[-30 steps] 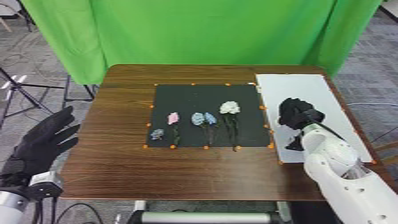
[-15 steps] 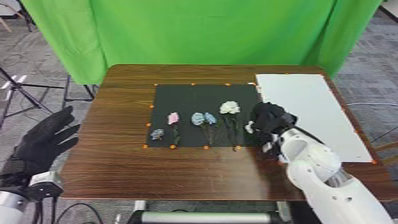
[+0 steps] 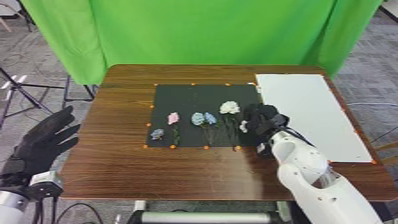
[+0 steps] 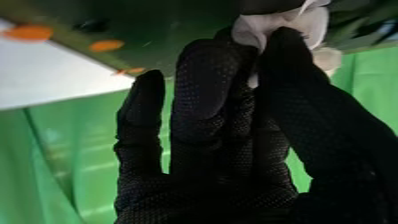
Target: Arrange flowers
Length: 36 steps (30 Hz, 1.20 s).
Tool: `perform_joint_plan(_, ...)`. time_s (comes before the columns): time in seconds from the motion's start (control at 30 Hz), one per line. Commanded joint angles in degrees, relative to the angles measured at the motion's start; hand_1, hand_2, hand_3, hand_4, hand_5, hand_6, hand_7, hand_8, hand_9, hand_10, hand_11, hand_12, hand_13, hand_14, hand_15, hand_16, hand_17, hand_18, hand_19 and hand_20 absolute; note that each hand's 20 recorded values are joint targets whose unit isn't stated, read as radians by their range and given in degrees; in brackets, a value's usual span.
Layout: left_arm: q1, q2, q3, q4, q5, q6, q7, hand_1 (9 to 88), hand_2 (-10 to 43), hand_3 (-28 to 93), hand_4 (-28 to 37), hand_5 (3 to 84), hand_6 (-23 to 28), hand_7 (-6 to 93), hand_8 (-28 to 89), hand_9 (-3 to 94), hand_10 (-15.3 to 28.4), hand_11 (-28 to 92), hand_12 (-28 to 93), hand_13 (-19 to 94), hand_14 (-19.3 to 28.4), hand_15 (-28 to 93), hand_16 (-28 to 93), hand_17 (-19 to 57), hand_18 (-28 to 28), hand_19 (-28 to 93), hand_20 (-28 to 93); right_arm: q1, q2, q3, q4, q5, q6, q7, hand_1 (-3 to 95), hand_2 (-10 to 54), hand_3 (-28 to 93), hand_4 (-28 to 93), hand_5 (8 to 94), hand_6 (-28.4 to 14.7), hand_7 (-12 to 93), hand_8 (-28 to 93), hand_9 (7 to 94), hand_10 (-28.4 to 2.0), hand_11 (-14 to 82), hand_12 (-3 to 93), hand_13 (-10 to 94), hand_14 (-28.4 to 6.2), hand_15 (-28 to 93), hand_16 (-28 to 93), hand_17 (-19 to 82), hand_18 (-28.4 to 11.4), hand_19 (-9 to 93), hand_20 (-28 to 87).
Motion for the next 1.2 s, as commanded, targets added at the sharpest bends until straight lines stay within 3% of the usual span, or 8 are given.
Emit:
perform_joint_plan(0.03, 0.3, -0.33, -0.15, -0.02, -0.14, 0.18, -0.44, 24.2, 0.3, 70, -28.0, 22.3, 0.7, 17.8, -9, 18.5, 9.1, 10, 21, 14, 11.6, 17, 7, -12.5, 18.8, 37, 8, -1.3, 0.7, 2.0, -0.4, 1.2, 0.0, -1.6, 40.8, -9.5, 82, -28, 51.5, 0.6, 44, -13, 63.5, -7.9, 32.7, 38.2, 69, -1.7, 61, 30, 24, -16.6, 74, 46)
perform_joint_plan(0.13, 0.5, -0.47, -0.27, -0.12, -0.1, -0.12, -0.42, 24.3, 0.3, 70, -28.0, 22.3, 0.7, 17.9, -9, 18.5, 9.1, 10, 21, 14, 11.6, 17, 7, -12.5, 18.8, 37, 8, -2.1, 0.8, 2.9, -1.0, 1.6, -1.0, -3.1, 34.8, -9.5, 85, -28, 49.0, -0.5, 37, -18, 58.2, -9.5, 31.7, 23.5, 70, -2.8, 62, 24, 23, -16.9, 74, 45)
perform_joint_plan(0.43, 0.4, -0.49, -0.34, -0.07, -0.11, -0.23, -0.39, 24.3, 0.3, 70, -28.0, 22.3, 0.7, 18.1, -9, 18.4, 9.0, 10, 21, 14, 11.7, 17, 7, -12.5, 18.8, 37, 8, -3.7, 0.8, 6.1, -2.7, 5.1, -7.3, -8.3, 28.6, -9.5, 84, -28, 47.1, -1.0, 32, -16, 56.5, -10.3, 21.4, 20.5, 68, -4.0, 58, 22, 21, -18.1, 72, 46)
perform_joint_plan(0.67, 0.7, -0.37, -0.49, -0.18, -0.14, -0.29, -0.44, 24.3, 0.3, 70, -28.0, 22.3, 0.7, 18.0, -9, 18.4, 9.1, 10, 21, 14, 11.6, 17, 7, -12.5, 18.8, 37, 8, -4.1, 1.1, 7.1, -3.2, 3.7, -4.9, -7.4, 26.6, -9.5, 84, -28, 45.6, -1.7, 29, -16, 54.5, -11.5, 17.4, 18.8, 68, -4.4, 56, 22, 20, -18.5, 72, 46)
perform_joint_plan(0.9, 0.3, -0.15, -0.46, -0.02, -0.08, 0.02, -0.33, 24.3, 0.3, 70, -28.0, 22.2, 0.6, 18.0, -9, 18.4, 9.1, 10, 21, 14, 11.7, 17, 7, -12.5, 18.8, 37, 8, -6.0, 1.5, 10.4, -5.5, 5.2, 2.2, -8.4, 21.0, -9.5, 84, -28, 32.4, -2.9, 22, -12, 37.3, -13.8, 9.9, 19.8, 54, -9.0, 43, 18, 16, -20.0, 69, 47)
perform_joint_plan(1.07, 0.3, 0.5, 0.66, -0.57, 1.0, 2.92, 2.92, 24.2, 0.2, 70, -27.9, 22.2, 0.7, 17.8, -9, 18.3, 9.1, 10, 21, 14, 11.3, 16, 7, -12.5, 18.8, 37, 8, -9.1, -0.7, 17.2, -6.7, 23.3, 11.9, -18.7, 17.8, -7.8, 83, -28, 23.6, -3.6, 18, -9, 24.3, -13.8, 1.5, 26.2, 23, -12.1, 12, 32, 5, -19.7, 48, 31)
perform_joint_plan(1.13, -0.1, 0.03, 0.25, -1.08, 3.17, 3.07, 3.41, 24.2, 0.1, 70, -28.0, 21.3, 0.3, 17.8, -9, 16.9, 8.5, 9, 21, 13, 10.8, 16, 7, -12.6, 18.7, 37, 8, -10.9, -2.7, 21.1, -8.9, 37.1, 10.5, -20.6, 17.4, -4.8, 84, -28, 23.8, -3.6, 19, -10, 24.8, -11.8, 1.9, 26.6, 22, -11.5, 7, 36, 3, -19.4, 46, 27)
perform_joint_plan(1.2, -0.2, -0.24, -0.32, -1.73, 3.26, 4.05, 4.57, 23.8, -0.7, 69, -28.1, 19.9, 0.1, 18.2, -9, 15.4, 8.1, 8, 22, 11, 10.3, 14, 8, -12.7, 18.6, 37, 8, -12.9, -5.3, 26.3, -10.5, 48.7, 3.9, -22.0, 16.9, -0.5, 85, -27, 27.1, -2.5, 19, -11, 27.9, -11.7, 3.5, 25.5, 23, -10.7, 4, 37, 3, -18.8, 44, 25)
